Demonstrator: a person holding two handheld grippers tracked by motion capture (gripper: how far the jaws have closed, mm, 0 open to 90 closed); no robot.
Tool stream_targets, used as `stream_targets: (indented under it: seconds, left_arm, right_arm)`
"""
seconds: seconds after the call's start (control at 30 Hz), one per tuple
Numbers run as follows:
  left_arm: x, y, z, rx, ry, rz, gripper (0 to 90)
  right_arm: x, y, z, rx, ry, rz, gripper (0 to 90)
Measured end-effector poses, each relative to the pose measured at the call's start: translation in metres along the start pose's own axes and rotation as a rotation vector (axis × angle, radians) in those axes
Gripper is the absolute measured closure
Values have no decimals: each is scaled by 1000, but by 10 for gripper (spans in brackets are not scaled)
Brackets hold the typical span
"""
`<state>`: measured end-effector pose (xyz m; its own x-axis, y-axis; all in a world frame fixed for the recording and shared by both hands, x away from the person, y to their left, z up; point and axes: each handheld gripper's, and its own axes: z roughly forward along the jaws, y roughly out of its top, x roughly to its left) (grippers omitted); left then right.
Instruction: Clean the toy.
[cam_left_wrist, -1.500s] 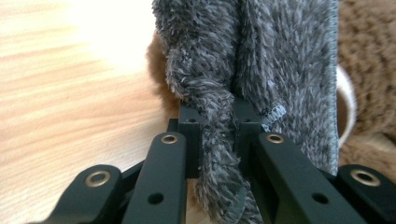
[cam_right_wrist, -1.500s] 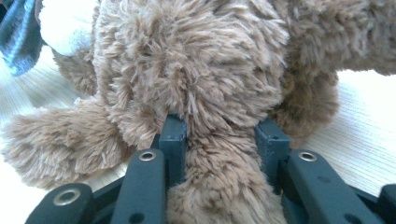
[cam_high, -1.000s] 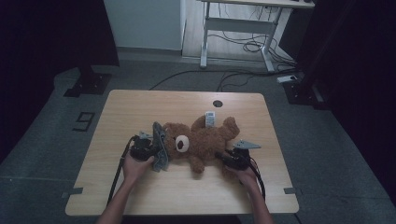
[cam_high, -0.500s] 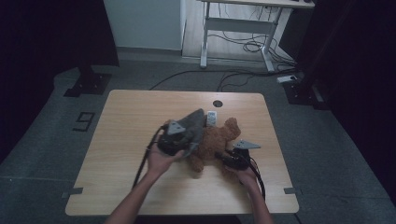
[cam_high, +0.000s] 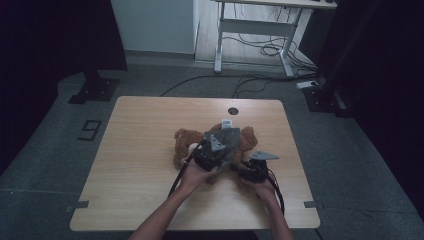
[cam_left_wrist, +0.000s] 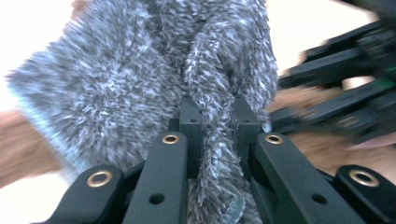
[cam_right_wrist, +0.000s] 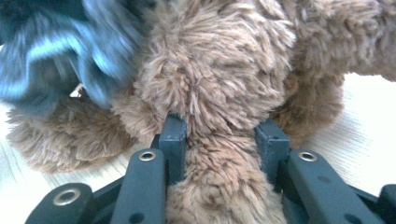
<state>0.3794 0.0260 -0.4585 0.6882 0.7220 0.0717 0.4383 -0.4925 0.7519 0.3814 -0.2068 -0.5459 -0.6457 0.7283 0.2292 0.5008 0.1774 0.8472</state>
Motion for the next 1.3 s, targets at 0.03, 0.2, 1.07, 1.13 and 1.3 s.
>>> stream_targets:
  seconds: [0.03,0.2,1.07,1.13,1.3]
  left_arm:
    - [16,-9,-11,-16,18,-35,792]
    - [39,-23,-44,-76,67,-70,790]
    - [112,-68,-75,-69,127,-235,782]
    - [105,-38,-78,-106,111,-202,782]
    - [90,7,-57,-89,90,-129,777]
  right_arm:
    - [0,0,0,2,-2,-5,629]
    - [2,0,0,2,1,-12,628]
    - [-2,0,1,1,11,-9,628]
    - [-2,1,1,1,2,-13,629]
    - [-3,4,5,-5,-27,-14,630]
